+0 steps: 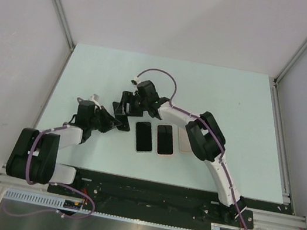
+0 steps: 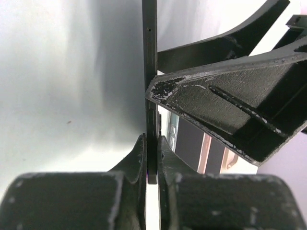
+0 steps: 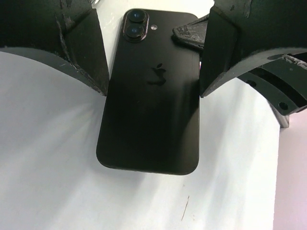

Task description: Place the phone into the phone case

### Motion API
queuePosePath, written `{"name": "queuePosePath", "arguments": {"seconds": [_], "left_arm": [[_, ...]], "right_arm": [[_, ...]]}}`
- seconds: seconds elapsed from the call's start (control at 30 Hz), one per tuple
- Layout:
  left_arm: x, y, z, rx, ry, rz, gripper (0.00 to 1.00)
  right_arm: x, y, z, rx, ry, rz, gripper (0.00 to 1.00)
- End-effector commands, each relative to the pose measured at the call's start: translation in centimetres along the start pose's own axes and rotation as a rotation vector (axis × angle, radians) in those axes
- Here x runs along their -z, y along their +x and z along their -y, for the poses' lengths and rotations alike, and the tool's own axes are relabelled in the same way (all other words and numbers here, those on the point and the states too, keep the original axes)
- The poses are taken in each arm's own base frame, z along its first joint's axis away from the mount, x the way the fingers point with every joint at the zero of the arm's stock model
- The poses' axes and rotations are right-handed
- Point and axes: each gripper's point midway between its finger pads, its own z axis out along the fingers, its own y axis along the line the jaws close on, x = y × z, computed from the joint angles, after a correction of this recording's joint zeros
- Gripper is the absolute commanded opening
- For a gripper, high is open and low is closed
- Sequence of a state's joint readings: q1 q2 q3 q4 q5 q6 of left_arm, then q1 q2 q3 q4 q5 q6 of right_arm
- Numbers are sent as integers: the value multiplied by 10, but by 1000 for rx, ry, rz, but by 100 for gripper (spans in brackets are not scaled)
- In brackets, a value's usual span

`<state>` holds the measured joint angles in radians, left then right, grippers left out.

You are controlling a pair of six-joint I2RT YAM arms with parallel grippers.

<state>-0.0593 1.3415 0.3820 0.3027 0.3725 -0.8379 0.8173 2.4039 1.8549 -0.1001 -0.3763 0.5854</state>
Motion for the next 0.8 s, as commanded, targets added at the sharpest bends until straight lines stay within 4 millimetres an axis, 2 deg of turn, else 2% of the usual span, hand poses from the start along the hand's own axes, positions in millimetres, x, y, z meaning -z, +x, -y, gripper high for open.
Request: {"name": "queuePosePath", "arguments": {"seconds": [0.0, 0.03, 0.07, 0.1, 0.17, 0.2, 0.27, 0.3, 0.33, 0.37, 0.43, 0.47, 0.5, 0.53, 0.57, 0.6, 0.63, 0.67, 0.7, 0.77], "left_arm": [[11, -23, 28, -99, 66, 57, 0], [14, -23, 34, -112, 87, 48, 0], [19, -28, 44, -141, 111, 60, 0], [21, -27, 46, -148, 113, 50, 0], [30, -28, 63, -193, 170, 38, 0], [32, -25, 65, -198, 173, 14, 0], [41, -24, 82, -245, 233, -20, 0], [44, -19, 84, -249, 235, -46, 0], [46, -18, 87, -255, 242, -61, 0], [51, -17, 94, -283, 271, -75, 0], [57, -11, 97, -285, 282, -106, 0], [62, -9, 103, -296, 305, -126, 0], [66, -6, 106, -292, 318, -150, 0], [69, -3, 111, -292, 340, -167, 0], [73, -2, 117, -280, 364, -181, 0], [79, 3, 124, -271, 400, -217, 0], [84, 5, 129, -262, 418, -232, 0], [90, 5, 138, -246, 442, -245, 0], [96, 8, 143, -234, 466, -276, 0], [105, 8, 154, -217, 495, -299, 0]], "right_arm": [[35, -3, -10, -12, -33, -52, 72], [41, -11, -5, -9, -33, -38, 73], [50, -21, -9, 1, -45, -18, 75], [56, -24, -12, 8, -63, -22, 78], [70, -36, -6, 49, -82, -13, 80], [83, -42, -12, 73, -100, -10, 81], [100, -51, 0, 125, -102, 4, 79], [117, -61, -6, 152, -134, 24, 79], [127, -65, -4, 163, -142, 34, 79], [139, -72, 10, 175, -135, 52, 79], [165, -87, -1, 246, -170, 100, 80], [170, -81, 5, 285, -157, 99, 80], [173, -84, 12, 416, -122, 135, 80], [191, -89, -1, 525, -108, 195, 81], [195, -86, -1, 613, -88, 232, 81], [188, -71, 11, 794, -39, 284, 83], [192, -68, 11, 884, -6, 331, 84], [208, -75, 0, 975, 33, 417, 85], [209, -71, 12, 1039, 114, 483, 88], [220, -75, -1, 1231, 135, 567, 88]]}}
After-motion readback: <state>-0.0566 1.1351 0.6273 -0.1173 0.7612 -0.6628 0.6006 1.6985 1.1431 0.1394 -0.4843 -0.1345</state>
